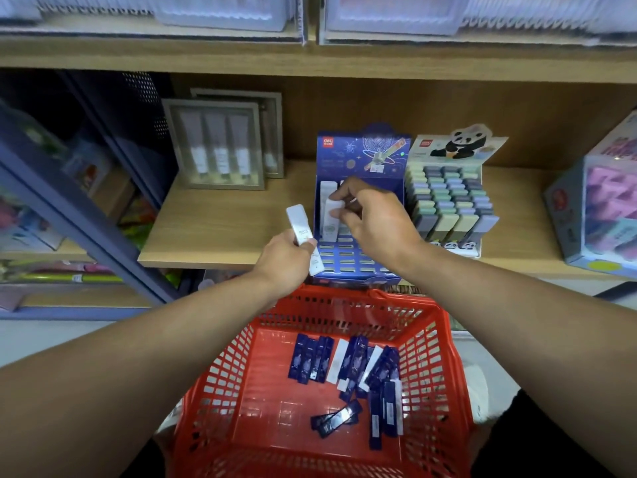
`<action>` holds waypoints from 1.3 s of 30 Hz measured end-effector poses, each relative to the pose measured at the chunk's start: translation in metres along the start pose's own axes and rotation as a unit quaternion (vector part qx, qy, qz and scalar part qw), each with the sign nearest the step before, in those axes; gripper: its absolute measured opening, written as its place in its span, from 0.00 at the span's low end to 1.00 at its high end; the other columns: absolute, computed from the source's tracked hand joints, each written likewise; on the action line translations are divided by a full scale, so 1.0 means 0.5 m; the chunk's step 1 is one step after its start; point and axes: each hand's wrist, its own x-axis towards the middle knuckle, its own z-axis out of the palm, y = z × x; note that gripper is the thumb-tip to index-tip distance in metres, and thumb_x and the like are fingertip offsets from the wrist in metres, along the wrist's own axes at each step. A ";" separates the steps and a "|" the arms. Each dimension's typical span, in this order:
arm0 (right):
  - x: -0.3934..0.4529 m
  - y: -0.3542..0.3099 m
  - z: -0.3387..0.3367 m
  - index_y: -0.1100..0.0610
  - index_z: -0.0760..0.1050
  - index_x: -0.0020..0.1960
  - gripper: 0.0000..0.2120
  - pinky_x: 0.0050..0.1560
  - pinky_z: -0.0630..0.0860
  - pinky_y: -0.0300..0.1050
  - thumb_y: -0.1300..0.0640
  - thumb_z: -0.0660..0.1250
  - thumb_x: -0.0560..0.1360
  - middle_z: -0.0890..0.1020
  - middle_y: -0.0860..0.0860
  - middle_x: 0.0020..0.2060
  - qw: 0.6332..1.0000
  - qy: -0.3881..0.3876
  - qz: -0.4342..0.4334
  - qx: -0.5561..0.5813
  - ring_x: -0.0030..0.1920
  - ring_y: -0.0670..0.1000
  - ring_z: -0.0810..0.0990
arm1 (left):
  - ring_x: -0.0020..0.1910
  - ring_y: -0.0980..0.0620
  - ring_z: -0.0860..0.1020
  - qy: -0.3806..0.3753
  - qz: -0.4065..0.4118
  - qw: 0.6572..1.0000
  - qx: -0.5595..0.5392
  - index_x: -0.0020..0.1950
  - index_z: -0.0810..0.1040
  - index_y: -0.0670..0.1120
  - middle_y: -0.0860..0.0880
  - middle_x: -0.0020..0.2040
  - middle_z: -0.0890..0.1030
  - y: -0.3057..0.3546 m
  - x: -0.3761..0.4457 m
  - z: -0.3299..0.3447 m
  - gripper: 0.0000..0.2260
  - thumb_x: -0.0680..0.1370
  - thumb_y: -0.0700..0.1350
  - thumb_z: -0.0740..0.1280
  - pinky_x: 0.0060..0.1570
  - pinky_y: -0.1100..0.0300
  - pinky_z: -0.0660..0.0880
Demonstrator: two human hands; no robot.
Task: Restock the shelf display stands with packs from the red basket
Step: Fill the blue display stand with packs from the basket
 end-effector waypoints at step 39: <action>0.022 -0.031 -0.009 0.55 0.83 0.60 0.10 0.53 0.68 0.30 0.60 0.66 0.81 0.81 0.48 0.56 0.988 -0.043 -0.001 -0.151 0.53 0.43 0.79 | 0.51 0.45 0.83 -0.013 0.012 0.999 0.033 0.57 0.75 0.52 0.47 0.52 0.83 0.023 -0.017 -0.010 0.06 0.83 0.51 0.62 0.54 0.41 0.80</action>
